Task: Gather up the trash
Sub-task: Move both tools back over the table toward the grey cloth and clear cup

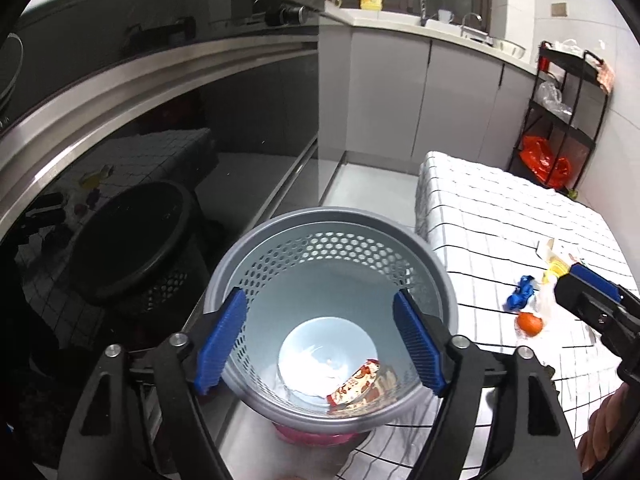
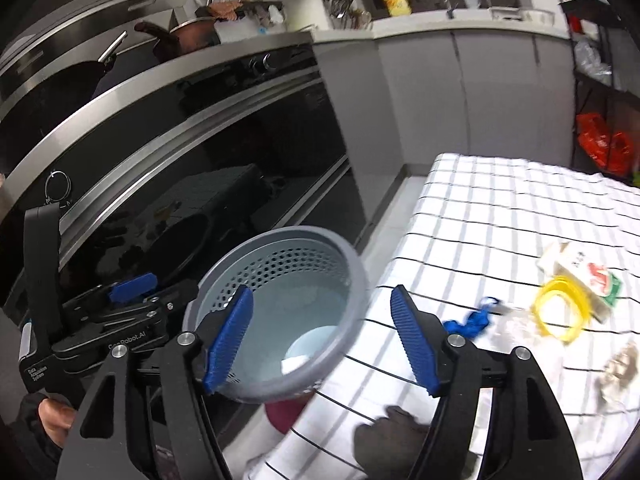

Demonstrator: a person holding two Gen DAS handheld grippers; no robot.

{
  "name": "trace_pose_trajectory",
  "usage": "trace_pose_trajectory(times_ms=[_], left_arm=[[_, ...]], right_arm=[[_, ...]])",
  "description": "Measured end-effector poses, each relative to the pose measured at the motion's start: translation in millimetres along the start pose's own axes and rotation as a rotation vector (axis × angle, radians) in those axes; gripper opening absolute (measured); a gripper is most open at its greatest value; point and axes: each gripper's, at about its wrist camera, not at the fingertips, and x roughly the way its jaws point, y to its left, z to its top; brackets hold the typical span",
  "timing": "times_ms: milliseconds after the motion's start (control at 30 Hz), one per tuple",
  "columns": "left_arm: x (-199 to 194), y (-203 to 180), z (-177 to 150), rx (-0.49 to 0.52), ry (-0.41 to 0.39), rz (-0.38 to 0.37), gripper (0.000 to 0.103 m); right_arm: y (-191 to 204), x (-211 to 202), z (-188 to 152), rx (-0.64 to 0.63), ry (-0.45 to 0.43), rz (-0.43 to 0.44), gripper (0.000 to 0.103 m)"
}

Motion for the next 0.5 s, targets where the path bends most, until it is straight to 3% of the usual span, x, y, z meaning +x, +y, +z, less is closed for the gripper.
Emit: trace_pose_trajectory(times_ms=[200,500], left_arm=[[-20.7,-22.2,-9.4,0.047,-0.055,-0.017,0.084],[-41.0,-70.5,-45.7,0.097,-0.026,-0.145,0.089]], right_arm=[[-19.0,-53.4,-25.7,0.018,-0.069,-0.110,0.076],[-51.2,-134.0,-86.8,0.129,-0.146,-0.375,0.080]])
